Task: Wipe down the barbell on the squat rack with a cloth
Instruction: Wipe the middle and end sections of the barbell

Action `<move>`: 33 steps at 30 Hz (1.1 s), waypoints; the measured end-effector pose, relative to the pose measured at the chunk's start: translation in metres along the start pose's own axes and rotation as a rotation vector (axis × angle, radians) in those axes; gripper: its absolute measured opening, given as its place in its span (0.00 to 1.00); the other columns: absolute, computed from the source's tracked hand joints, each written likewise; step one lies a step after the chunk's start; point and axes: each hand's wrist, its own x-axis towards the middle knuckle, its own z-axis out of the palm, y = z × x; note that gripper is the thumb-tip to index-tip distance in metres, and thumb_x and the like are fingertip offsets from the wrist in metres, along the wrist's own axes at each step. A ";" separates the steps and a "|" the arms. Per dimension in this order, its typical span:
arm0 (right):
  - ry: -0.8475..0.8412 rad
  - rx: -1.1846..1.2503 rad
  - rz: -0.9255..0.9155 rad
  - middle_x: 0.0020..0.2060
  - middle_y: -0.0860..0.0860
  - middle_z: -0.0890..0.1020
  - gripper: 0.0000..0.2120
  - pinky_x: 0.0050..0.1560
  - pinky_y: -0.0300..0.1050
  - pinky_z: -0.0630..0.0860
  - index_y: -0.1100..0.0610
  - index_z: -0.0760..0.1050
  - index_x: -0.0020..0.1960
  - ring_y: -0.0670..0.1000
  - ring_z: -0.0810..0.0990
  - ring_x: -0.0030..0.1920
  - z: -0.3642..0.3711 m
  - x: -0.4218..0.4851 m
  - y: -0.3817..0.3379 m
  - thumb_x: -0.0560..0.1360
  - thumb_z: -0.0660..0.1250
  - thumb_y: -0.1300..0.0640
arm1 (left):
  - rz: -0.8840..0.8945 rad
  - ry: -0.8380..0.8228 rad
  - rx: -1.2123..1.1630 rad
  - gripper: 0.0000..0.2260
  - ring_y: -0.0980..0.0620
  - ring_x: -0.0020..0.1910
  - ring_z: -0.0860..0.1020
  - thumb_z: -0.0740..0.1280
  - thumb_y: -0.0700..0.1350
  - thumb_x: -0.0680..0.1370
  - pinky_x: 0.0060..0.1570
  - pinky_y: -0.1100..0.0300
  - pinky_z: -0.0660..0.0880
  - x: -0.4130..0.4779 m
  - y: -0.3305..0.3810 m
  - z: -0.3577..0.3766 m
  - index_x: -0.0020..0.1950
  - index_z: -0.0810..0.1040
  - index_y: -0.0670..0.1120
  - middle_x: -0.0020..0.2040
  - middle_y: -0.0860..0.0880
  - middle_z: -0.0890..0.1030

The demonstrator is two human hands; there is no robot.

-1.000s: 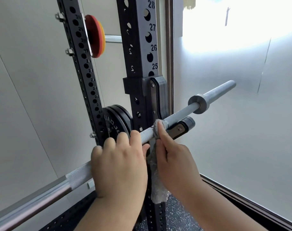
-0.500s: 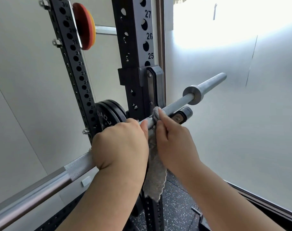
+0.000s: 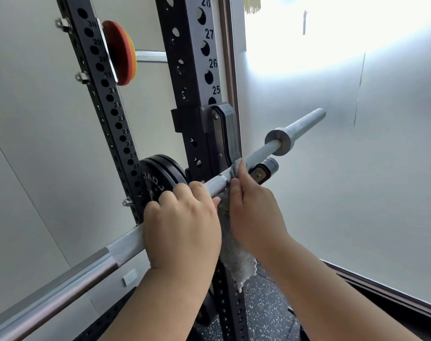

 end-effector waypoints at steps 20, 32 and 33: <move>0.030 -0.010 0.050 0.51 0.57 0.84 0.26 0.48 0.54 0.78 0.45 0.53 0.83 0.61 0.81 0.51 0.004 0.012 -0.001 0.86 0.50 0.49 | -0.150 -0.160 -0.167 0.23 0.49 0.27 0.63 0.44 0.60 0.86 0.29 0.60 0.60 0.032 0.004 -0.013 0.40 0.65 0.49 0.30 0.50 0.68; 0.001 0.027 0.046 0.46 0.58 0.83 0.27 0.47 0.56 0.78 0.44 0.50 0.84 0.60 0.81 0.47 0.010 -0.006 -0.006 0.86 0.49 0.46 | -0.088 -0.141 -0.044 0.23 0.47 0.35 0.71 0.42 0.60 0.85 0.28 0.59 0.59 0.027 0.006 -0.011 0.51 0.72 0.49 0.34 0.49 0.69; -0.023 0.021 0.017 0.44 0.57 0.83 0.27 0.46 0.56 0.78 0.43 0.49 0.83 0.59 0.81 0.45 0.013 -0.019 -0.010 0.86 0.49 0.45 | -0.090 -0.156 -0.061 0.24 0.47 0.35 0.71 0.42 0.60 0.85 0.28 0.59 0.58 0.027 0.006 -0.010 0.52 0.73 0.49 0.34 0.49 0.69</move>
